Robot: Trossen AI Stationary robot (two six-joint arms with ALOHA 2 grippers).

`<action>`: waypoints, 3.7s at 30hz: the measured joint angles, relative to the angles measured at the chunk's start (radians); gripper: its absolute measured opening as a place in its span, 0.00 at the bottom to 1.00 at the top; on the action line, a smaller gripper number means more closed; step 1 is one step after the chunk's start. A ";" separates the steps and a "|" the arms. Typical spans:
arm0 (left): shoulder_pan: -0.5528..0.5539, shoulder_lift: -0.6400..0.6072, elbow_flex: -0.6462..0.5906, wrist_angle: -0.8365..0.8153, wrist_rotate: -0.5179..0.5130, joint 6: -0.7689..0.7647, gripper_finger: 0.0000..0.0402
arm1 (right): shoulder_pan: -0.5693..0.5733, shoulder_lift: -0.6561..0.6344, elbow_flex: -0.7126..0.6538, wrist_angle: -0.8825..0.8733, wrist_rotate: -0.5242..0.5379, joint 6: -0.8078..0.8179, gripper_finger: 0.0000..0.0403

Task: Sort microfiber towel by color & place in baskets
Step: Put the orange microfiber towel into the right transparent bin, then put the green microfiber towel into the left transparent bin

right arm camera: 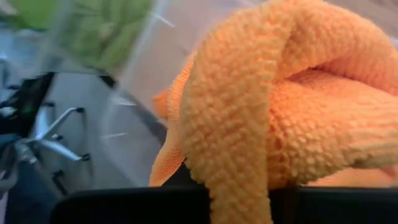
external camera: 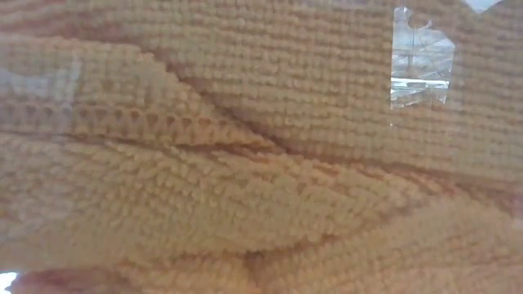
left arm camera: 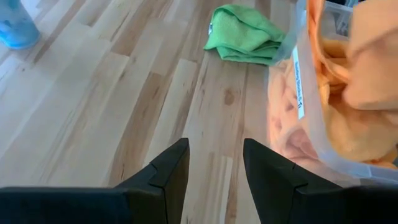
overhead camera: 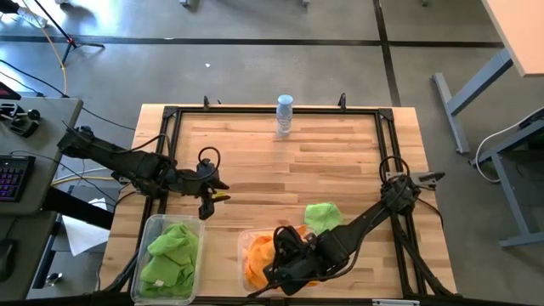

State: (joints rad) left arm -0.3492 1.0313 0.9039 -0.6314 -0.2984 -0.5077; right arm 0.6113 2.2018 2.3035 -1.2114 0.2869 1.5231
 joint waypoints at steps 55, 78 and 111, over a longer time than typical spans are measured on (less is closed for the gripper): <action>-0.005 0.001 0.000 0.001 0.000 -0.029 0.34 | -0.009 0.037 -0.005 -0.024 -0.008 0.133 0.51; -0.005 0.001 0.000 0.001 0.011 -0.038 0.34 | 0.010 -0.108 -0.001 -0.254 -0.088 0.164 0.51; 0.051 0.003 0.000 0.075 0.080 -0.039 0.34 | 0.247 -0.442 -0.618 -0.325 -0.234 -0.059 0.02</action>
State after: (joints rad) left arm -0.2978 1.0340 0.9039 -0.5565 -0.2186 -0.5471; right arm 0.8584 1.7596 1.6852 -1.5360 0.0528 1.4637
